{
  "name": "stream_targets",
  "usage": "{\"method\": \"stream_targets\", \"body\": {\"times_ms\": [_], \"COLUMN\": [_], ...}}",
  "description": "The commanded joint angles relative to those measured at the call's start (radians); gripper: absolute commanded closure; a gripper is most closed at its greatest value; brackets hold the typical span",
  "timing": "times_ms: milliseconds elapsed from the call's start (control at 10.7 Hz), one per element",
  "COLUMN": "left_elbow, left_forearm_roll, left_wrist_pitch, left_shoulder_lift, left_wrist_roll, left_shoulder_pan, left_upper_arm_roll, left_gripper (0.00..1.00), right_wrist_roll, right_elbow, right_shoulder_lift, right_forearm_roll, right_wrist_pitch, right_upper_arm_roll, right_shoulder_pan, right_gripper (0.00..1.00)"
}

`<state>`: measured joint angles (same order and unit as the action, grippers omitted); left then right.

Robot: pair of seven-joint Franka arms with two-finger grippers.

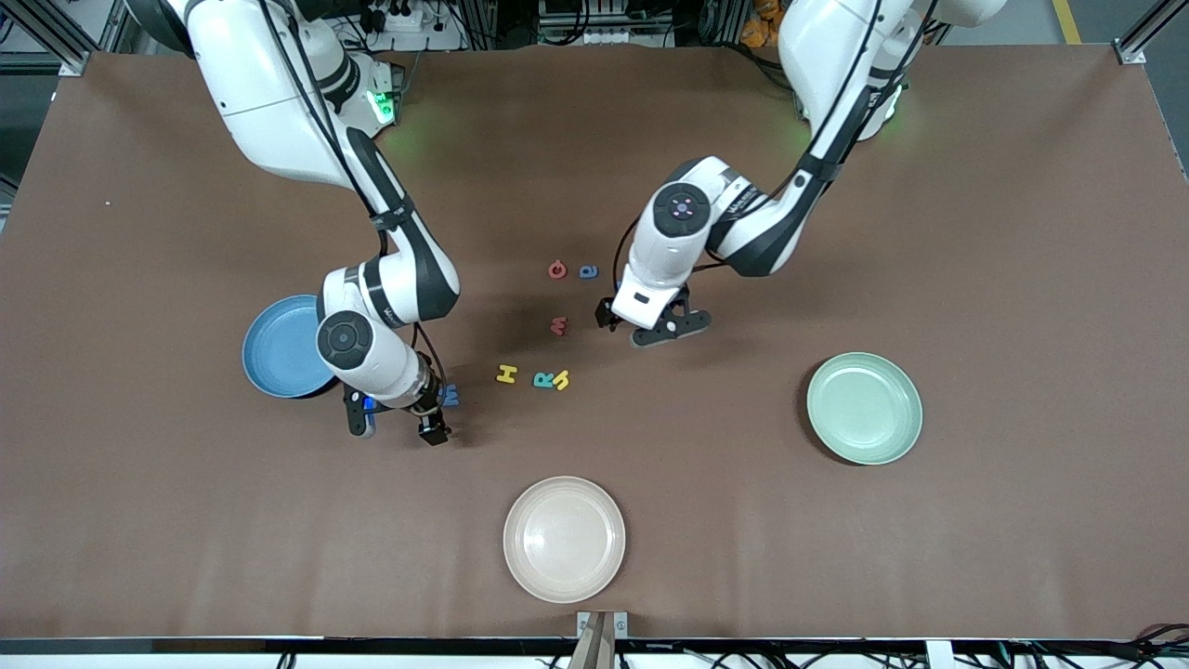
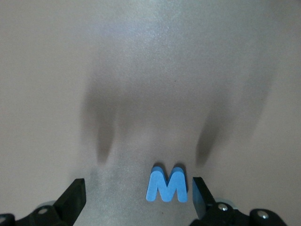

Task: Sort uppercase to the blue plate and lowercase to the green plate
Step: 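Lower the right gripper over the M while the left gripper lowers to m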

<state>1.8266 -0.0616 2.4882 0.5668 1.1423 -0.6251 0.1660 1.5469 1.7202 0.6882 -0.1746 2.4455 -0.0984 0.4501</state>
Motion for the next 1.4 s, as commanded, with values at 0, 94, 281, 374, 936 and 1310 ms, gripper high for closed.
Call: {"method": "stream_targets", "body": {"times_ms": [0,94,281,374,936,1310], "left_elbow": [0.003,0.003,0.003,0.005,0.052,0.109], "left_forearm_roll": [-0.091,-0.14,-0.254,-0.291,-0.336,-0.386], "left_wrist_pitch": [0.017,0.017,0.035,0.053,0.084,0.124], "left_shoulder_lift": [0.007,0.019,0.051,0.065,0.064,0.058], "left_wrist_roll": [0.123,0.167,0.246,0.258,0.263,0.29], "left_shoulder_pan": [-0.01,-0.018,-0.028,-0.028,-0.033,-0.033], "left_upper_arm_roll": [0.024,0.033,0.053,0.056,0.073,0.087], "left_gripper": [0.0,0.0,0.0,0.0,0.0,0.0], "right_wrist_roll": [0.03,0.03,0.03,0.032,0.032,0.033], "right_elbow": [0.01,0.01,0.01,0.01,0.012,0.027], "right_shoulder_lift": [0.022,0.034,0.043,0.044,0.044,0.036], "right_forearm_roll": [0.003,0.001,0.001,0.003,0.003,0.004], "right_wrist_pitch": [0.049,0.052,0.052,0.052,0.049,0.05], "right_upper_arm_roll": [-0.006,-0.006,-0.006,-0.006,-0.007,-0.009], "right_shoulder_pan": [0.018,0.027,0.033,0.035,0.041,0.039], "right_gripper": [0.0,0.0,0.0,0.0,0.06,1.0]}}
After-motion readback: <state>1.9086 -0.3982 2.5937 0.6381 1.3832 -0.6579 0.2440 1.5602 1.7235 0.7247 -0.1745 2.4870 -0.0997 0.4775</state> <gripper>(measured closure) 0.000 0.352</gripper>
